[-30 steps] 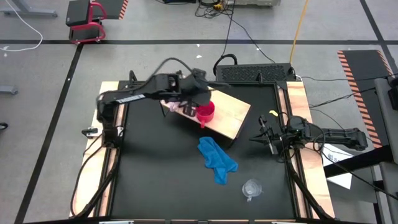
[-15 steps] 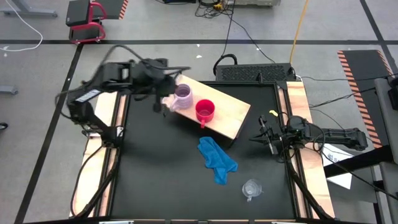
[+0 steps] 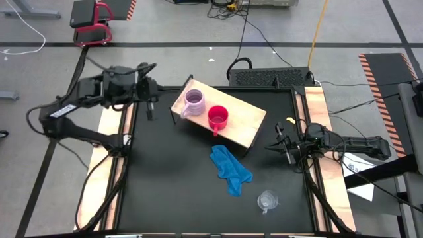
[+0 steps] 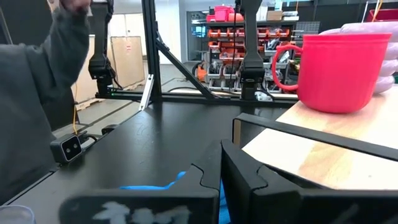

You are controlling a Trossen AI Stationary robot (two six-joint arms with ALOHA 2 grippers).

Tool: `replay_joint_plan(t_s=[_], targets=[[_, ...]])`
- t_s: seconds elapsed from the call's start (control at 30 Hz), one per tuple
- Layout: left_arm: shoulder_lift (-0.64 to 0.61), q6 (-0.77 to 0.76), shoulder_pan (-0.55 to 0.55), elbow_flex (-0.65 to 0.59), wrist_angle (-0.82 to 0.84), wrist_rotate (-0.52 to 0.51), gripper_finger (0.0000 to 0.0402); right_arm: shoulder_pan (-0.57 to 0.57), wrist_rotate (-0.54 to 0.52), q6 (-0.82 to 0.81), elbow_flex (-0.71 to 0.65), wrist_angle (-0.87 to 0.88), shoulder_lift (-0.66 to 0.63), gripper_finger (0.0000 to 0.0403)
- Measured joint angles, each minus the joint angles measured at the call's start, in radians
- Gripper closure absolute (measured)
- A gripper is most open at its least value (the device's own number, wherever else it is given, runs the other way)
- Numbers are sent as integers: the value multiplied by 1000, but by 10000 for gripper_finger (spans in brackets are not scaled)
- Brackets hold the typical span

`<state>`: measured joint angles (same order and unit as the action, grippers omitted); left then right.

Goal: Stack small to large cups/mugs on shelf
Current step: Put the transparent mug on the shelf

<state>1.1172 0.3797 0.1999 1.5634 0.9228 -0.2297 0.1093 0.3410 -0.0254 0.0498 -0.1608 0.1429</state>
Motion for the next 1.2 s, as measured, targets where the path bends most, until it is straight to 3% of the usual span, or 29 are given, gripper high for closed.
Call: replay_joint_plan(t_s=[0.23,0.73,0.9,1.2], targets=[[-284,-90,31,-455,-372,140,401,0,0,-15,0,-7,0,403],[-755,-261,14,-1178,-857,173,401,0,1,-15,0,-70,0,403],[-826,-277,14,-1326,-982,172,401,0,1,-15,0,-85,1,403],[-852,-230,14,-1449,-1008,168,401,0,1,-15,0,-151,1,403]])
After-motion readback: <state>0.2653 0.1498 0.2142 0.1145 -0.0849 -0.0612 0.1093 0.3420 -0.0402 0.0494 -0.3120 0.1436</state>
